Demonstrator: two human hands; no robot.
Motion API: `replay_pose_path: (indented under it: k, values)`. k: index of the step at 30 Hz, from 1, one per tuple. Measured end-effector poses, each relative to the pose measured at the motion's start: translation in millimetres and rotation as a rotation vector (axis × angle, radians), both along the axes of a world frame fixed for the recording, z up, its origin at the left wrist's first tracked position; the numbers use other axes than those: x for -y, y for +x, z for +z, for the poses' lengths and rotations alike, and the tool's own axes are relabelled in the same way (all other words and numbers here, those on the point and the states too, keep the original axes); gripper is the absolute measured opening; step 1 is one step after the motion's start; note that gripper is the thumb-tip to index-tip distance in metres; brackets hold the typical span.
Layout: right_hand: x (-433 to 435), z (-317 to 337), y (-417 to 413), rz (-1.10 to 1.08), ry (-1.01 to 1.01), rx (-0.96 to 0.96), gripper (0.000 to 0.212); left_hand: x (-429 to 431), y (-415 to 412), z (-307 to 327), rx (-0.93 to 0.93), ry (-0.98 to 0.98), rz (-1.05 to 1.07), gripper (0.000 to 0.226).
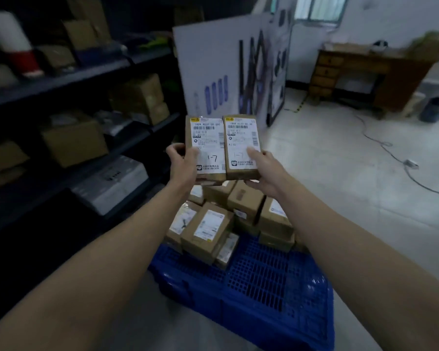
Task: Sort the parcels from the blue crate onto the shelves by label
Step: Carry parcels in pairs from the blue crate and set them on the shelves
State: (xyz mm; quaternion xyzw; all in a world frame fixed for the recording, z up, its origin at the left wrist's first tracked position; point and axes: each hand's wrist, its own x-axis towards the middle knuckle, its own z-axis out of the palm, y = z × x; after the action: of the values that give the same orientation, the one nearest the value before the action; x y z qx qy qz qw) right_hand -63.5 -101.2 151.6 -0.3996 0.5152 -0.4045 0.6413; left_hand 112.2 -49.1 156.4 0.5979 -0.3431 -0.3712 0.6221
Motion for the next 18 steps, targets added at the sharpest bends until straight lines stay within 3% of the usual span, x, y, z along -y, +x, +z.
replay_pose_path:
  k: [4, 9, 18]
  values:
    - [-10.6, 22.1, 65.6, 0.241, 0.014, 0.13, 0.045, -54.2, 51.0, 28.1, 0.053, -0.11, 0.237, 0.023]
    - [-66.9, 28.2, 163.6, 0.581, 0.012, 0.158, 0.045, -166.8, 104.7, 31.7, 0.098, -0.102, 0.555, 0.022]
    - [-290.9, 29.1, 295.9, 1.183, 0.008, 0.115, 0.047, -454.7, 135.0, 27.6, 0.052, -0.13, 1.157, 0.024]
